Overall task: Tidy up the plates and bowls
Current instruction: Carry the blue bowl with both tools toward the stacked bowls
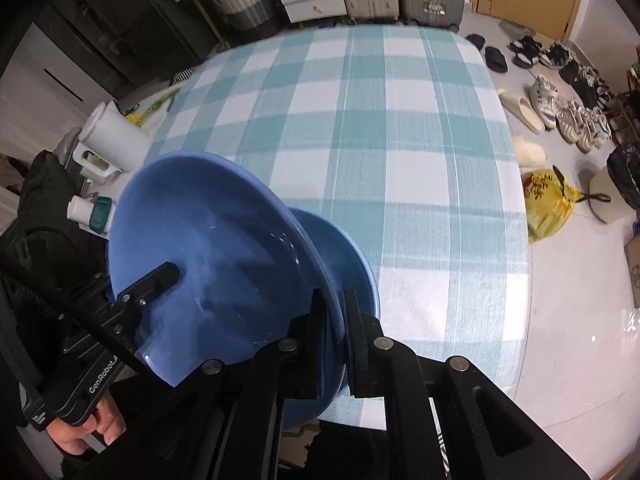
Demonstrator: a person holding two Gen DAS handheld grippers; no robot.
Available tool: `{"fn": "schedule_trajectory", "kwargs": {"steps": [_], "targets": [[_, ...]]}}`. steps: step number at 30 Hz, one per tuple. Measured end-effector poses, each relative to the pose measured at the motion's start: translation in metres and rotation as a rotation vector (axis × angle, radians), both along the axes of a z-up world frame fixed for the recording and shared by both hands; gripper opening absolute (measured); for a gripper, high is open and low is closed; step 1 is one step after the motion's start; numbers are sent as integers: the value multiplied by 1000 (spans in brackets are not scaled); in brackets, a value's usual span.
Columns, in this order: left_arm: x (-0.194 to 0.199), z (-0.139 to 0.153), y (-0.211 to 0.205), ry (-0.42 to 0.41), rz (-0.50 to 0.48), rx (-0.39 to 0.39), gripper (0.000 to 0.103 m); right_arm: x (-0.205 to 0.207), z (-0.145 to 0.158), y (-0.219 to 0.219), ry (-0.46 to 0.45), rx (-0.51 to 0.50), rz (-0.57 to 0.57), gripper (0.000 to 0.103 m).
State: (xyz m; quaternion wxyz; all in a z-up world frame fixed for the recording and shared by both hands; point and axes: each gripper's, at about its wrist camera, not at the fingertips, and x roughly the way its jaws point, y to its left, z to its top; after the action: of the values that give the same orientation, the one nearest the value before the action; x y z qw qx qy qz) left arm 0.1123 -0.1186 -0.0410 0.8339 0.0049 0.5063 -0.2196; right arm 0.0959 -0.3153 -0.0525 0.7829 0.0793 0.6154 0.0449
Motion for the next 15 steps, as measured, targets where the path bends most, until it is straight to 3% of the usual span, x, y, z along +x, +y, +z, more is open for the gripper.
{"fn": "schedule_trajectory", "kwargs": {"steps": [15], "targets": [[-5,-20,-11,20,-50,62,8,-7,-31,0,57,-43,23,10]]}}
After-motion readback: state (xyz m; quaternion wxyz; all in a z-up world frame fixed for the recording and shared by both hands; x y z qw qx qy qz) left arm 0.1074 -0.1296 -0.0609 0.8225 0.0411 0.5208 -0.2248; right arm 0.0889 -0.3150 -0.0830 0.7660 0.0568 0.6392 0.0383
